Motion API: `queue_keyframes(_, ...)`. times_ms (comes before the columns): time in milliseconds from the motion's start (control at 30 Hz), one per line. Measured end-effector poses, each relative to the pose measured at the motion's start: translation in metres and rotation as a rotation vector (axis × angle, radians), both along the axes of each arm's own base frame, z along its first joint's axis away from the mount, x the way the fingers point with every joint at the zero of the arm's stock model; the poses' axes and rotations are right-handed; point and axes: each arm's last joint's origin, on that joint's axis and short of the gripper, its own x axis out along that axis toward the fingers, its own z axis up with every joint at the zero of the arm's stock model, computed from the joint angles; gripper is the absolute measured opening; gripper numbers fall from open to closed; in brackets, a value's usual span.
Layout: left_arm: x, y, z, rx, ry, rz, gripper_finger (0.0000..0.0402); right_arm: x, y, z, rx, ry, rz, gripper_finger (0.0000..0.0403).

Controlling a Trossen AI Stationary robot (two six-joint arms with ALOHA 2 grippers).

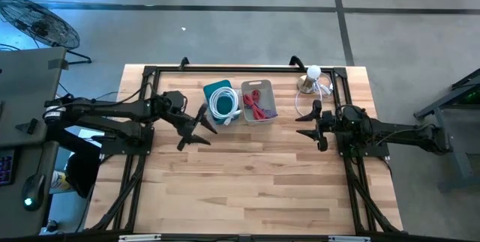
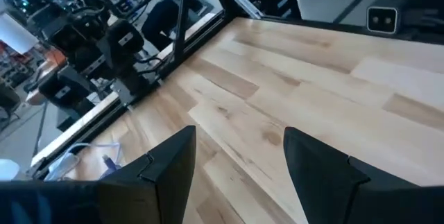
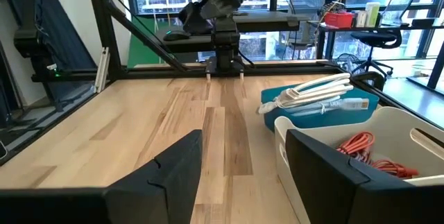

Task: Pick & Place USB Port
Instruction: Return to Home Position

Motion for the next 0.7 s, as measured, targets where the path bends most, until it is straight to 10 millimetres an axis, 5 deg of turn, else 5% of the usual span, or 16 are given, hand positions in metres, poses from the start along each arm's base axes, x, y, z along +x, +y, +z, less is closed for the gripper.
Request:
queue_keyframes(400, -0.026, -0.015, 0.008, 0.002, 0.038, -0.106, 0.0213, 0.000, 0.000, 0.000, 0.000, 0.000, -0.001, 0.0201)
queue_keyframes(700, -0.084, -0.031, 0.029, 0.080, -0.022, 0.072, 0.0213, 0.000, 0.000, 0.000, 0.001, 0.000, 0.000, 0.0201)
